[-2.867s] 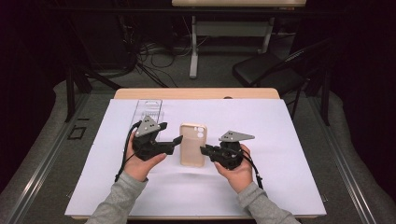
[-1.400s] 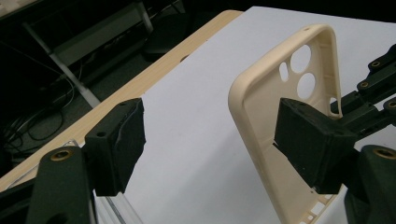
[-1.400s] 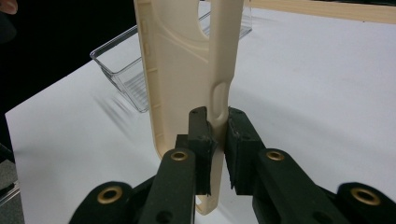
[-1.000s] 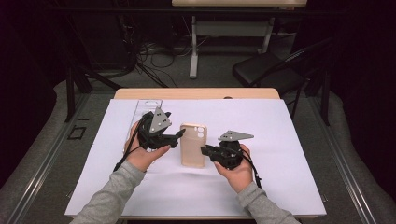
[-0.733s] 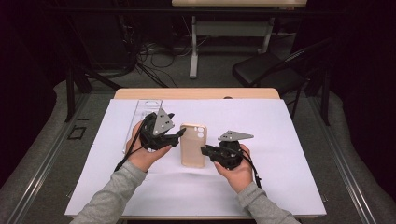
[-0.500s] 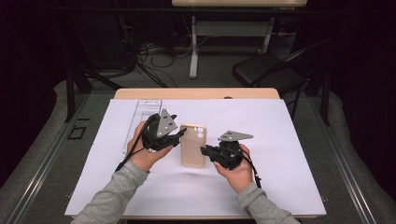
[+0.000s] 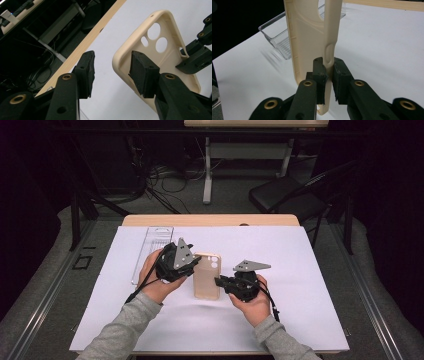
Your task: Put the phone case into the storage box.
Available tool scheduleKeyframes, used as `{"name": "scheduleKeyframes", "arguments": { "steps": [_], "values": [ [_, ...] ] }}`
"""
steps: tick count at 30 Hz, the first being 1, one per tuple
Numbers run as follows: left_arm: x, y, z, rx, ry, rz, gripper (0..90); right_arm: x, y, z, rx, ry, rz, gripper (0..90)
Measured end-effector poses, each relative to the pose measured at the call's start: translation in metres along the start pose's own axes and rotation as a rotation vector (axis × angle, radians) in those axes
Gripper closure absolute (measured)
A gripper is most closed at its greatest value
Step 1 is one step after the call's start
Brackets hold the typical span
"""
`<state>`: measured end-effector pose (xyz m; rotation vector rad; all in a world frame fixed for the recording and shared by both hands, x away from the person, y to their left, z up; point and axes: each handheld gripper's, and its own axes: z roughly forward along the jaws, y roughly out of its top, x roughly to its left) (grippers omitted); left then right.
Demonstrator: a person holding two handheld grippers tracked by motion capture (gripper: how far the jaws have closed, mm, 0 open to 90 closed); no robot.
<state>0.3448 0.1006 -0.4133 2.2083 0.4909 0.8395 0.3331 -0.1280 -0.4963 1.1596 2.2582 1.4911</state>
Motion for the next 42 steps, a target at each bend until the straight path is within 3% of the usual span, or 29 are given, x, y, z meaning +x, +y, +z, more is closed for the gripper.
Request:
{"name": "scheduleKeyframes", "arguments": {
  "steps": [19,42],
  "values": [
    [-0.0022,0.0022,0.0008,0.019,0.009,0.043,68.7,0.0009,-0.0003,0.0006,0.005,0.002,-0.002,81.7],
    [-0.0016,-0.0001,0.0016,0.025,-0.024,0.015,76.8,0.0017,-0.0006,0.0010,0.005,0.005,-0.005,81.7]
  ]
}}
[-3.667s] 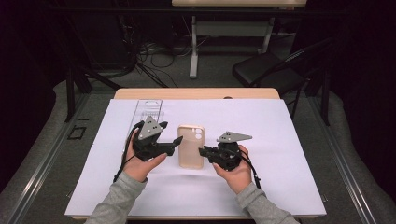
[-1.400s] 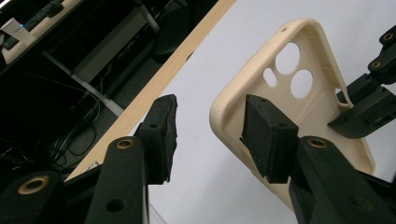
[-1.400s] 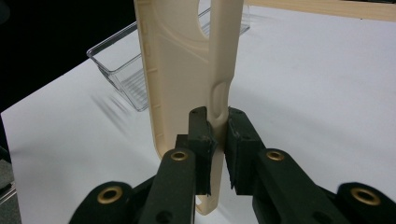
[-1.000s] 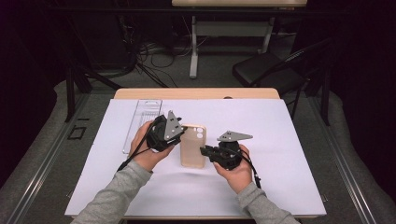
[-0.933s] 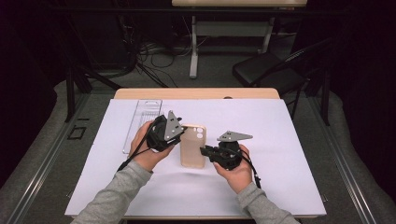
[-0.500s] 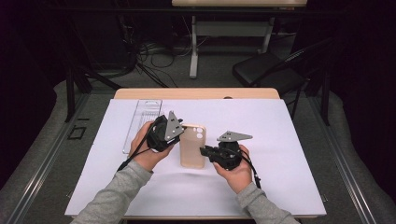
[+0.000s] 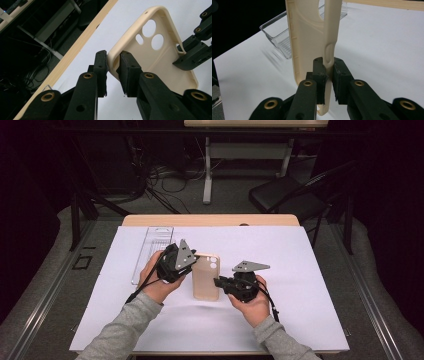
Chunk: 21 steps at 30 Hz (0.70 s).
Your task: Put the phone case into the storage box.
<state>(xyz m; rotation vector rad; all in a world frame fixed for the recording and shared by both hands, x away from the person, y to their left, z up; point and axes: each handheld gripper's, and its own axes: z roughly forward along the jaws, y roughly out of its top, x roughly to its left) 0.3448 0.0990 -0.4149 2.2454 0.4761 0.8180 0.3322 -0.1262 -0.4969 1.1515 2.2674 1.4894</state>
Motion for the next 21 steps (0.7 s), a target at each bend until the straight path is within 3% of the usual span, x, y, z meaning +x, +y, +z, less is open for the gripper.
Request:
{"name": "scheduleKeyframes", "arguments": {
  "steps": [21],
  "values": [
    [0.0011,0.0022,-0.0022,0.012,-0.004,0.018,79.2,0.0000,-0.0001,0.0003,0.001,0.009,0.008,81.7]
  ]
}}
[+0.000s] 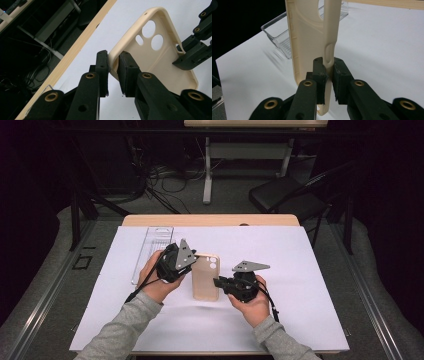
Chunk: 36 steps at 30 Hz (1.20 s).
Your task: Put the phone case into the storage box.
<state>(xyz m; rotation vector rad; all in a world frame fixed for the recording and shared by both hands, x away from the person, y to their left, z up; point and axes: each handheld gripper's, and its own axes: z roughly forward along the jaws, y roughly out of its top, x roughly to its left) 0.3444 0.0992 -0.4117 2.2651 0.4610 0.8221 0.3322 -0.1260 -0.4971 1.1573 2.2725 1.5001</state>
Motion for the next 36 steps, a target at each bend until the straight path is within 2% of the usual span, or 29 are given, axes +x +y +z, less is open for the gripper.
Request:
{"name": "scheduleKeyframes", "arguments": {
  "steps": [36],
  "values": [
    [-0.0003,0.0033,-0.0033,0.000,0.004,-0.005,79.9,-0.0010,0.0006,-0.0005,-0.015,0.004,0.007,80.4]
  ]
}}
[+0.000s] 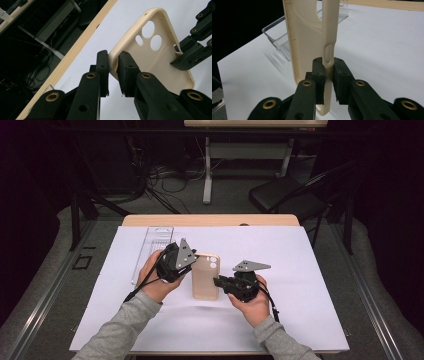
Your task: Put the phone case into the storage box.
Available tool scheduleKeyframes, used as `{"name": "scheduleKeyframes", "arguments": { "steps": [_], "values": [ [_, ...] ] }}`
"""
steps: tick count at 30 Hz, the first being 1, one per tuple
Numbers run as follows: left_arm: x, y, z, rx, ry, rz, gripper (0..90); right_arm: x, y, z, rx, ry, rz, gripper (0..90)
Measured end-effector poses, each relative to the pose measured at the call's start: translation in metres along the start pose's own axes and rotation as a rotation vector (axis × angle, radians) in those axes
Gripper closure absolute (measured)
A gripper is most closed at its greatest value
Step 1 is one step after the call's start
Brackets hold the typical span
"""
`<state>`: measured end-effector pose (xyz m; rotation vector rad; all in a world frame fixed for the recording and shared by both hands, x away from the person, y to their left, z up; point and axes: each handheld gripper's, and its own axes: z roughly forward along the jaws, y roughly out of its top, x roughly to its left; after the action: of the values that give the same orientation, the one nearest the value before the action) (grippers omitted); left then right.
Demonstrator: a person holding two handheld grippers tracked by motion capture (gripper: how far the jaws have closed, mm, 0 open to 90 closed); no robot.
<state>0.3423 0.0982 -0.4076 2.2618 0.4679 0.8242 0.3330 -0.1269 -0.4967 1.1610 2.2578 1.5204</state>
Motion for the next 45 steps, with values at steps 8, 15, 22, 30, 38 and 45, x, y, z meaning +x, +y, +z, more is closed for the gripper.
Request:
{"name": "scheduleKeyframes", "arguments": {
  "steps": [8,15,22,30,38,45],
  "values": [
    [0.002,0.000,0.000,-0.001,0.000,-0.011,79.9,-0.001,0.000,0.000,-0.014,0.005,0.009,75.3],
    [0.005,-0.003,0.002,0.008,0.012,-0.015,79.9,-0.002,0.001,-0.001,-0.032,0.007,0.016,66.7],
    [0.009,-0.007,0.004,0.018,0.021,-0.036,79.9,-0.003,0.002,-0.002,-0.041,0.012,0.014,62.6],
    [0.015,-0.010,0.005,0.017,0.040,-0.055,79.9,-0.004,0.002,-0.003,-0.047,-0.020,-0.014,57.0],
    [0.018,-0.011,0.007,0.008,0.055,-0.065,79.9,-0.007,0.003,-0.003,-0.046,-0.038,-0.029,53.3],
    [0.026,-0.013,0.007,0.001,0.066,-0.082,79.9,-0.009,0.003,-0.003,-0.037,-0.049,-0.047,52.8]
  ]
}}
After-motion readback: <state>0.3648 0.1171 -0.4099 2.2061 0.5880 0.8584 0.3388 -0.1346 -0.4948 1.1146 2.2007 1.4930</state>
